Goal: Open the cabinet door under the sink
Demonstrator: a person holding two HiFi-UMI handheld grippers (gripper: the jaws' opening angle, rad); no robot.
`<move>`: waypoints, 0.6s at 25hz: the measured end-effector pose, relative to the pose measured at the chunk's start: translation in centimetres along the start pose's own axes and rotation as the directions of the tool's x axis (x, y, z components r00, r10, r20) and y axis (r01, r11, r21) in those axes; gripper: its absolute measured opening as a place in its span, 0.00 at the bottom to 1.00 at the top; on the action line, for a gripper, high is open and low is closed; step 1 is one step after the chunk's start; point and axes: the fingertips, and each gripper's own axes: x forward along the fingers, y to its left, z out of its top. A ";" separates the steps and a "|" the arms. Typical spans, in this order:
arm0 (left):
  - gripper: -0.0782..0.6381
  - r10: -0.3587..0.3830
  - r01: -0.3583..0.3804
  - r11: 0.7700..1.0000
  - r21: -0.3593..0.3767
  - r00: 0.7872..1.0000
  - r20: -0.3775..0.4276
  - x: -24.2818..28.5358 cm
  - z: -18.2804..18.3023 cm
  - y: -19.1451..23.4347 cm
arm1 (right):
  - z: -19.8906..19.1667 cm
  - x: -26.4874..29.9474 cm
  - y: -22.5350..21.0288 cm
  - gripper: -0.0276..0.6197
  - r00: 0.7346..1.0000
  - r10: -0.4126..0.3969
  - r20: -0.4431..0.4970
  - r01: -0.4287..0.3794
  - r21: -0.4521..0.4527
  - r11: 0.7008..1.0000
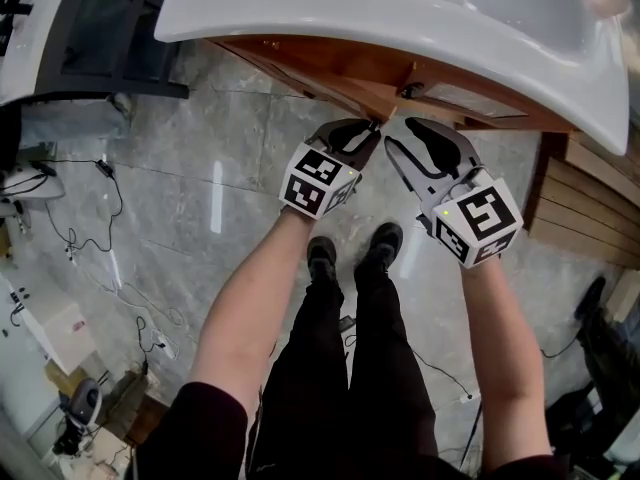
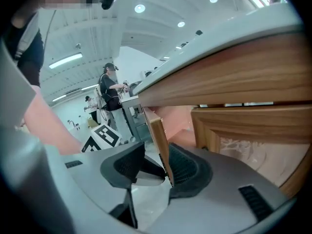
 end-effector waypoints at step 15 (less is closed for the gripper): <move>0.24 -0.020 0.020 0.996 0.092 1.000 0.007 -2.9 -2.2 -0.6 | 0.1 2.5 3.4 0.22 0.999 -0.044 0.012 0.044 -0.046 0.998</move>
